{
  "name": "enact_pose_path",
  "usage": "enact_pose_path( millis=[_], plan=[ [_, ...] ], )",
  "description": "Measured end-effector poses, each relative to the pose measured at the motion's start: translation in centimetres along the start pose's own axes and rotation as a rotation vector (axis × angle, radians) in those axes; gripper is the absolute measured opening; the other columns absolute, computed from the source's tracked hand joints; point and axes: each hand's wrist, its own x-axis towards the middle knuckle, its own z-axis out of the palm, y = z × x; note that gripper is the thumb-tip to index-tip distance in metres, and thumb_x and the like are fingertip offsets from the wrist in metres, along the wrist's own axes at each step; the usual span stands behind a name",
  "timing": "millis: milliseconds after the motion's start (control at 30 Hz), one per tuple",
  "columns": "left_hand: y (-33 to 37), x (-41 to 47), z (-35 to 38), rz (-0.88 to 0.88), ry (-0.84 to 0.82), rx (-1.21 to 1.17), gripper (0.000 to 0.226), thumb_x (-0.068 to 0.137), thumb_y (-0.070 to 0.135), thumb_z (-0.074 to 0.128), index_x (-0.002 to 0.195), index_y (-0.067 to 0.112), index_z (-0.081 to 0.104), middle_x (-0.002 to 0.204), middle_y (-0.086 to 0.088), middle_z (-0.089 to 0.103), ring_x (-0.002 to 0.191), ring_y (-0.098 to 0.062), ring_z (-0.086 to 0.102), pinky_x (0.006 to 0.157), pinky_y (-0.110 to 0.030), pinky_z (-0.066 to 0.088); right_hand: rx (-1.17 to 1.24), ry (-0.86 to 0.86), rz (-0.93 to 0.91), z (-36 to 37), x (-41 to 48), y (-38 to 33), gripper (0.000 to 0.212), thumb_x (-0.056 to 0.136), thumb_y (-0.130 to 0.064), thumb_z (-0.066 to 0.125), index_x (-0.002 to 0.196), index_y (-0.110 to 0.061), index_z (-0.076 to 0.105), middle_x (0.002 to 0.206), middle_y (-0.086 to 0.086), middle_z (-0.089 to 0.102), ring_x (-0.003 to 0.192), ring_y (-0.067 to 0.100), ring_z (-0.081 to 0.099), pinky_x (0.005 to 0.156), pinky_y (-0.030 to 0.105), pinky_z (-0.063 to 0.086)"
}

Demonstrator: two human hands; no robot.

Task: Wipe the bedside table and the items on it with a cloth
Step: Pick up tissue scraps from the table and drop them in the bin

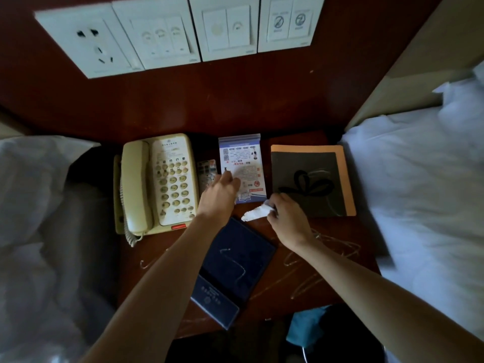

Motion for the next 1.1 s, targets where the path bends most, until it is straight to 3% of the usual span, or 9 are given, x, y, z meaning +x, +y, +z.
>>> enact_pose_path(
  millis=[100, 267, 367, 467, 600, 767, 900, 1000, 1100],
  plan=[
    [0.1, -0.4, -0.1, 0.013, -0.02, -0.095, 0.019, 0.087, -0.001, 0.056, 0.106, 0.003, 0.057, 0.112, -0.012, 0.05, 0.105, -0.032, 0.054, 0.078, -0.04, 0.054, 0.078, 0.059, 0.008, 0.0, -0.8, -0.1, 0.008, 0.088, -0.008, 0.056, 0.089, -0.016, 0.057, 0.097, 0.0, 0.058, 0.076, 0.011, 0.057, 0.058, 0.02, 0.046],
    [0.8, -2.7, -0.7, -0.046, 0.061, -0.319, 0.013, 0.089, -0.001, 0.052, 0.092, 0.005, 0.064, 0.096, -0.004, 0.049, 0.074, -0.02, 0.055, 0.064, -0.026, 0.045, 0.268, 0.094, 0.091, -1.0, -2.9, 0.2, 0.017, 0.088, -0.008, 0.057, 0.081, -0.022, 0.065, 0.08, -0.008, 0.053, 0.061, 0.003, 0.053, 0.05, 0.009, 0.039],
    [1.7, -4.8, -1.2, -0.093, 0.086, -0.39, 0.016, 0.087, -0.002, 0.053, 0.09, 0.006, 0.066, 0.095, -0.002, 0.052, 0.073, -0.015, 0.052, 0.066, -0.018, 0.042, 0.356, 0.094, 0.174, -1.7, -4.9, 1.1, 0.024, 0.084, -0.002, 0.056, 0.079, -0.021, 0.07, 0.08, -0.006, 0.057, 0.061, 0.005, 0.055, 0.053, 0.009, 0.039],
    [2.6, -7.0, -2.0, -0.088, 0.085, -0.448, 0.016, 0.084, -0.007, 0.054, 0.086, 0.003, 0.066, 0.094, 0.0, 0.053, 0.066, -0.006, 0.052, 0.061, -0.001, 0.041, 0.389, 0.084, 0.255, -3.1, -7.3, 2.0, 0.027, 0.081, 0.002, 0.054, 0.077, -0.018, 0.073, 0.083, -0.001, 0.063, 0.069, 0.003, 0.057, 0.062, 0.009, 0.039],
    [4.1, -9.9, -3.2, -0.152, 0.087, -0.491, 0.017, 0.082, -0.008, 0.058, 0.086, 0.003, 0.071, 0.091, -0.005, 0.063, 0.073, -0.012, 0.057, 0.065, -0.006, 0.041, 0.475, 0.068, 0.341, -5.2, -10.5, 2.4, 0.043, 0.082, 0.008, 0.048, 0.06, -0.024, 0.066, 0.073, -0.014, 0.063, 0.063, -0.005, 0.061, 0.055, 0.01, 0.047],
    [7.5, -14.0, -3.0, -0.202, 0.019, -0.546, 0.02, 0.084, -0.004, 0.059, 0.094, 0.003, 0.075, 0.091, -0.012, 0.075, 0.075, -0.014, 0.064, 0.068, -0.018, 0.048, 0.603, 0.018, 0.542, -5.9, -14.9, 3.2, 0.046, 0.088, 0.007, 0.04, 0.055, -0.016, 0.063, 0.079, -0.006, 0.061, 0.049, 0.006, 0.065, 0.042, 0.015, 0.048],
    [10.9, -17.3, -0.2, -0.26, -0.119, -0.655, 0.022, 0.083, -0.006, 0.06, 0.093, 0.005, 0.076, 0.093, -0.007, 0.074, 0.072, -0.002, 0.06, 0.066, -0.001, 0.043, 0.69, 0.019, 0.643, -5.0, -18.9, 4.5, 0.043, 0.085, 0.007, 0.044, 0.054, -0.016, 0.062, 0.065, 0.004, 0.063, 0.044, 0.01, 0.062, 0.041, 0.017, 0.048],
    [13.4, -19.3, 2.6, -0.237, -0.223, -0.705, 0.023, 0.081, -0.008, 0.06, 0.092, 0.005, 0.076, 0.091, -0.005, 0.072, 0.07, -0.005, 0.062, 0.068, -0.005, 0.047, 0.713, 0.021, 0.685, -3.9, -22.1, 5.9, 0.031, 0.083, 0.003, 0.051, 0.061, -0.015, 0.065, 0.058, 0.003, 0.065, 0.047, 0.011, 0.063, 0.043, 0.017, 0.048],
    [15.2, -20.4, 5.5, -0.212, -0.33, -0.689, 0.022, 0.083, -0.006, 0.06, 0.096, 0.003, 0.075, 0.098, -0.008, 0.072, 0.078, -0.009, 0.063, 0.067, -0.002, 0.042, 0.685, 0.032, 0.738, -2.8, -25.0, 7.8, 0.027, 0.084, 0.0, 0.056, 0.064, -0.014, 0.067, 0.06, 0.002, 0.066, 0.048, 0.007, 0.063, 0.044, 0.019, 0.047]
  ],
)
